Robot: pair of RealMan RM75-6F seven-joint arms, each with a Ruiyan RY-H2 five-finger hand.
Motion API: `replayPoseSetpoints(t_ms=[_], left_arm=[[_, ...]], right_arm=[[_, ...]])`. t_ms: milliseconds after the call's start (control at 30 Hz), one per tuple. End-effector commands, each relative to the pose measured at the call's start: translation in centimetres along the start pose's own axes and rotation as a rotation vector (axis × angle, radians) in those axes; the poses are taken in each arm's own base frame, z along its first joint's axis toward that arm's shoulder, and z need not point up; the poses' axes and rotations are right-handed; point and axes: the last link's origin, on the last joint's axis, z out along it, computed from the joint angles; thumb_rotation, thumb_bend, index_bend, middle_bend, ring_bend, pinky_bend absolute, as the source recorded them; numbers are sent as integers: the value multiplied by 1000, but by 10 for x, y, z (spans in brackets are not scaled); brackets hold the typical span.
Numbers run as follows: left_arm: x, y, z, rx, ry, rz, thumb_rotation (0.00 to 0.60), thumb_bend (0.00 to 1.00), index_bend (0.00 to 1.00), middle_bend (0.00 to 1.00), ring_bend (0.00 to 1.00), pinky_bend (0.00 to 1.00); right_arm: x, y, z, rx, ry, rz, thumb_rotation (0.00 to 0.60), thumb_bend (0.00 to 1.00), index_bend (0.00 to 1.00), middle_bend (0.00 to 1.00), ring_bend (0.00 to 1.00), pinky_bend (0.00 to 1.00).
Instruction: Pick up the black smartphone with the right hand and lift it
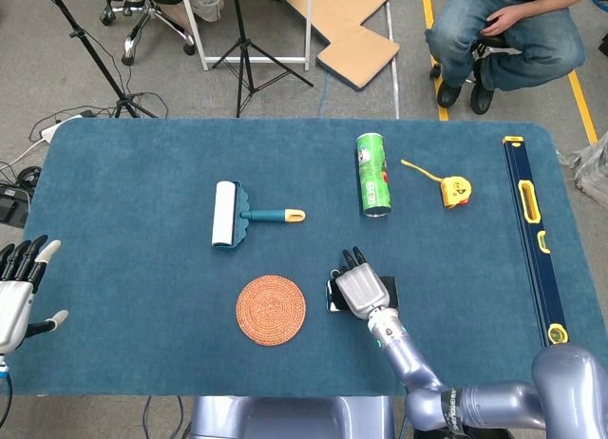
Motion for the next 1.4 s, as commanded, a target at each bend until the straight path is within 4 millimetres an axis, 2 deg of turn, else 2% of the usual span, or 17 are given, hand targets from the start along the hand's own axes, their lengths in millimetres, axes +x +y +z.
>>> replayPoseSetpoints(t_ms=[33, 267, 467, 567, 767, 933, 1200, 1400], left_arm=[[0, 0, 0, 0, 0, -1, 600, 0, 0, 0, 0, 0], [0, 0, 0, 1, -3, -1, 600, 0, 0, 0, 0, 0], [-1, 1, 0, -1, -8, 1, 600, 0, 0, 0, 0, 0], [-2, 2, 0, -3, -9, 2, 600, 0, 0, 0, 0, 0], [-1, 4, -2, -13, -7, 1, 600, 0, 0, 0, 0, 0], [-1, 5, -2, -19, -11, -1, 600, 0, 0, 0, 0, 0], [2, 3, -4, -19, -3, -18, 600, 0, 0, 0, 0, 0], [3, 2, -4, -22, -4, -20, 600, 0, 0, 0, 0, 0]], right_arm=[[8, 4, -3, 10, 47, 50, 600, 291, 477, 489, 75, 0], [25, 24, -5, 17, 182, 249, 600, 291, 475, 490, 107, 0], [34, 51, -7, 18, 339, 567, 600, 304, 474, 490, 129, 0], [31, 60, -7, 31, 411, 769, 600, 316, 471, 490, 129, 0], [16, 74, -3, 54, 476, 1051, 600, 333, 468, 488, 129, 5], [1, 76, -1, 86, 459, 1331, 600, 371, 467, 486, 129, 77], [-5, 73, 0, 116, 420, 1729, 600, 414, 452, 462, 129, 146], [-17, 69, -3, 134, 365, 1858, 600, 447, 451, 460, 129, 171]])
